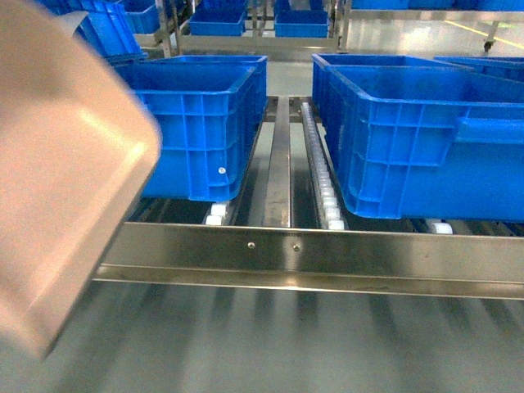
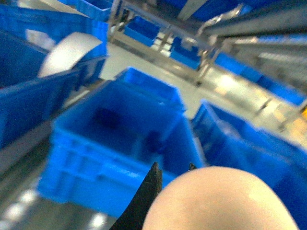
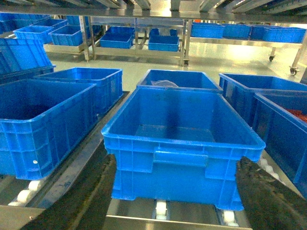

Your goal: Place part in tray to right shelf

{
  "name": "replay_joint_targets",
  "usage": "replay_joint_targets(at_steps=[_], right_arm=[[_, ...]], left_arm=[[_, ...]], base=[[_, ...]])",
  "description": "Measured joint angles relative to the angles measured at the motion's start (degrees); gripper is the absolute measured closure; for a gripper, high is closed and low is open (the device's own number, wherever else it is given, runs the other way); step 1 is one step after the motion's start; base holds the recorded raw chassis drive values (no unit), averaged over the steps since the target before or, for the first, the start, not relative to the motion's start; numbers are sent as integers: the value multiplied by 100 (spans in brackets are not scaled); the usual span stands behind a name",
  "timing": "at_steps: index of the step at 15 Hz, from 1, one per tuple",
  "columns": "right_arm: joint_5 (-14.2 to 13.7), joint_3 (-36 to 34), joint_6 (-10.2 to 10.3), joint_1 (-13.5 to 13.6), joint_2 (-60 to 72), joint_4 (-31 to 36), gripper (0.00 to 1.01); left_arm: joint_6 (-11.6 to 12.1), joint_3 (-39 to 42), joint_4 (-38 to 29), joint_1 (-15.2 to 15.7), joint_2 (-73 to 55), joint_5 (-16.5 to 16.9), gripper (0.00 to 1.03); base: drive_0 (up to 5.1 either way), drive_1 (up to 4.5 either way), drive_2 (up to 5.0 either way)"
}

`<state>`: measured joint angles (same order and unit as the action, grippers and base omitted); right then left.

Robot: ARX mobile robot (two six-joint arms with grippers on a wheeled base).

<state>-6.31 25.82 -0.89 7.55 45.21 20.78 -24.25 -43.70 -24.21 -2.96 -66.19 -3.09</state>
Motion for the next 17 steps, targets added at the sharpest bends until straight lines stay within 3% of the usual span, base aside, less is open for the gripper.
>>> replay_joint_targets(at_steps=[1,2,3,4,5,6,12,17], right_arm=[[-7,-372,2,-87,-258,79,35],[37,-734,2,-179,-435,142,50],[90,-979,4,-249,-577,197,63],[570,-1259,7,-625,-881,240,81],[566,-1416,26,-804,-1054,245,94],[625,-1591,37,-782,-1209,223,99],[632,-2098,42,-756,-2028,-76,99],[632,-2264,42,-756,-2426,-321,99]], left_arm=[[1169,699,-201,262,155,197,91],[1781,1189,-433,319,361,219,91],[2090,1613,-662,308,721,291,91],[2218,2000,-870,291,1060,308,91],[2295,2374,-929,291,1268,306,91],[2323,2660,-929,299,1386,299,91],[2321,3569,-837,299,2433,304,91],[2323,3834,-597,299,2990,304,91]], base=[[0,0,0],[0,0,0],[0,0,0],[0,0,0],[0,0,0],[0,0,0],[0,0,0],[0,0,0]])
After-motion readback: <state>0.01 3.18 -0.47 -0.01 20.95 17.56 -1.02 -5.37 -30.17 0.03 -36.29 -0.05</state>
